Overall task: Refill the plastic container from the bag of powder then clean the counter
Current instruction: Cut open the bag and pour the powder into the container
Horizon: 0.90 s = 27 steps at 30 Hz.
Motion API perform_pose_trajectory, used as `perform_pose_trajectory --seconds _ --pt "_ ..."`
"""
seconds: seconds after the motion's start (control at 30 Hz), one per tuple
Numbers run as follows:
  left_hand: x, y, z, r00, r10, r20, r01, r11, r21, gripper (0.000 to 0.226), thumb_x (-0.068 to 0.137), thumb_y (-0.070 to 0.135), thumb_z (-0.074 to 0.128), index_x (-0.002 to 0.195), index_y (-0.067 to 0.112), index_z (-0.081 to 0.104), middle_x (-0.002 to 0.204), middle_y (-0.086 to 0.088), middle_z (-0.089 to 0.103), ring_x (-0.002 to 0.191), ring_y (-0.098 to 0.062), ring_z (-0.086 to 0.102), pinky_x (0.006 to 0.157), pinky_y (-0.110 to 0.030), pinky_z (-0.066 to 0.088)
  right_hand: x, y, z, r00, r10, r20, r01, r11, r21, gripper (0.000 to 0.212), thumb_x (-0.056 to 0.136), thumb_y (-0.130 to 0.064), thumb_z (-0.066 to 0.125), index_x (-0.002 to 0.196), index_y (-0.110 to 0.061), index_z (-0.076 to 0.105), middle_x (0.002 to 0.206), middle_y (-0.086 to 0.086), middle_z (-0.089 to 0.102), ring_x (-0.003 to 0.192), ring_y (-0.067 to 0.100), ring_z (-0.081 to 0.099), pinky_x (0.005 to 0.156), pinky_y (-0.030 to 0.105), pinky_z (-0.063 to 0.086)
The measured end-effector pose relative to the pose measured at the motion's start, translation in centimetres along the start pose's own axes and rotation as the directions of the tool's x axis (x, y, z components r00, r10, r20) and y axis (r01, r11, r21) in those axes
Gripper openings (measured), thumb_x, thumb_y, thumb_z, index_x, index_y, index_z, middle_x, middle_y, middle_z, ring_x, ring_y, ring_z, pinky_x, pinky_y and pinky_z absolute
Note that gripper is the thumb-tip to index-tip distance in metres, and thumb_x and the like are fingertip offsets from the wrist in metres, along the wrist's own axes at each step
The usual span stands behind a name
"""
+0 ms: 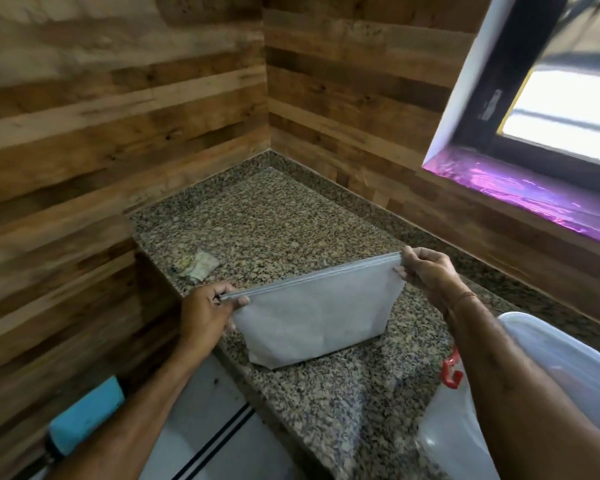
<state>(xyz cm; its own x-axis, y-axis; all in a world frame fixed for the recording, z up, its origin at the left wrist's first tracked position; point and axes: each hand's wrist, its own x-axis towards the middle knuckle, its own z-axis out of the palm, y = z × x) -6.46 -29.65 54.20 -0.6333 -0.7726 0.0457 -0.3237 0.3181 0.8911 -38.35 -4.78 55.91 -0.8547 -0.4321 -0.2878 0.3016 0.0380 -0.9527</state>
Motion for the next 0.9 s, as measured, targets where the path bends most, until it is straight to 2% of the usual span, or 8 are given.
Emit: perform_pose_trajectory --seconds 0.1,0.17,0.3,0.37,0.53,0.67,0.8,0.9 --pt "-0.6 0.2 -0.5 0.998 -0.041 0.041 0.046 0.99 -0.134 0.021 0.083 0.032 0.081 0.086 0.014 0.072 0.051 -0.005 0.066 0.047 -0.012 0.064 0.059 -0.026 0.049 -0.1 -0.2 -0.1 0.998 0.047 0.028 -0.047 0.999 0.006 0.026 0.102 -0.018 0.063 0.079 -0.007 0.06 0.078 0.007 0.054 0.063 0.012 0.061 0.062 0.018 0.063" --pt "-1.2 0.3 -0.9 0.973 -0.214 0.09 0.232 0.918 -0.321 0.047 0.078 0.056 0.072 0.102 0.016 0.071 0.064 -0.008 0.073 0.062 -0.019 0.072 0.055 -0.028 0.055 -0.2 -0.7 -0.3 0.995 0.098 0.027 -0.099 0.994 0.047 0.028 0.1 -0.027 0.066 0.083 -0.005 0.062 0.079 0.008 0.053 0.063 0.015 0.06 0.071 0.028 0.066" --pt "-1.1 0.7 -1.1 0.752 -0.545 0.37 0.654 0.554 -0.515 0.046 0.089 0.056 0.067 0.11 0.015 0.059 0.073 -0.013 0.074 0.062 -0.023 0.067 0.049 -0.027 0.059 -0.4 -1.1 -0.6 0.986 0.165 -0.019 -0.166 0.985 -0.039 0.033 0.092 -0.038 0.076 0.09 -0.006 0.067 0.078 0.007 0.06 0.066 0.017 0.061 0.066 0.027 0.065" --pt "-0.8 0.7 -1.1 0.669 -0.581 0.464 0.739 0.454 -0.498 0.054 0.082 0.047 0.078 0.111 0.007 0.057 0.073 -0.014 0.065 0.055 -0.019 0.061 0.043 -0.027 0.056 -0.3 -1.0 -0.4 0.982 0.19 -0.021 -0.19 0.97 -0.153 0.025 0.091 -0.029 0.079 0.093 -0.006 0.069 0.08 0.007 0.061 0.064 0.016 0.059 0.052 0.02 0.061" --pt "-0.7 1.0 -1.5 0.572 -0.581 0.579 0.814 0.491 -0.311 0.058 0.081 0.058 0.075 0.094 0.003 0.063 0.071 -0.011 0.065 0.044 -0.015 0.061 0.038 -0.023 0.053 -0.2 -1.1 -0.7 0.962 0.274 -0.018 -0.254 0.861 -0.44 0.031 0.093 -0.036 0.076 0.091 -0.006 0.069 0.054 0.006 0.055 0.04 0.014 0.048 0.042 0.018 0.044" --pt "0.1 1.5 -0.9 0.56 -0.519 0.646 0.827 0.396 -0.399 0.046 0.078 0.035 0.081 0.101 -0.003 0.069 0.068 -0.014 0.07 0.044 -0.017 0.066 0.041 -0.025 0.057 0.1 -1.0 -0.6 0.938 0.347 0.015 -0.29 0.808 -0.513 0.033 0.095 -0.034 0.075 0.077 -0.01 0.062 0.056 0.005 0.059 0.036 0.007 0.044 0.034 0.014 0.035" --pt "0.0 1.5 -0.3 0.594 -0.483 0.643 0.804 0.33 -0.494 0.025 0.075 0.009 0.071 0.099 0.005 0.062 0.061 -0.009 0.063 0.042 -0.012 0.06 0.039 -0.02 0.052 0.8 -0.4 -0.8 0.946 0.323 0.004 -0.291 0.857 -0.425 0.032 0.097 -0.023 0.072 0.073 -0.01 0.057 0.056 0.004 0.05 0.033 0.004 0.039 0.032 0.012 0.032" --pt "0.1 0.5 -0.9 0.654 -0.475 0.589 0.756 0.367 -0.542 0.024 0.093 0.0 0.059 0.111 0.014 0.056 0.079 -0.006 0.058 0.044 -0.009 0.056 0.037 -0.018 0.045 0.8 -1.0 -1.2 0.944 0.329 0.015 -0.305 0.891 -0.335 0.022 0.101 -0.019 0.066 0.081 -0.012 0.06 0.053 0.0 0.044 0.03 0.001 0.034 0.031 0.011 0.028"
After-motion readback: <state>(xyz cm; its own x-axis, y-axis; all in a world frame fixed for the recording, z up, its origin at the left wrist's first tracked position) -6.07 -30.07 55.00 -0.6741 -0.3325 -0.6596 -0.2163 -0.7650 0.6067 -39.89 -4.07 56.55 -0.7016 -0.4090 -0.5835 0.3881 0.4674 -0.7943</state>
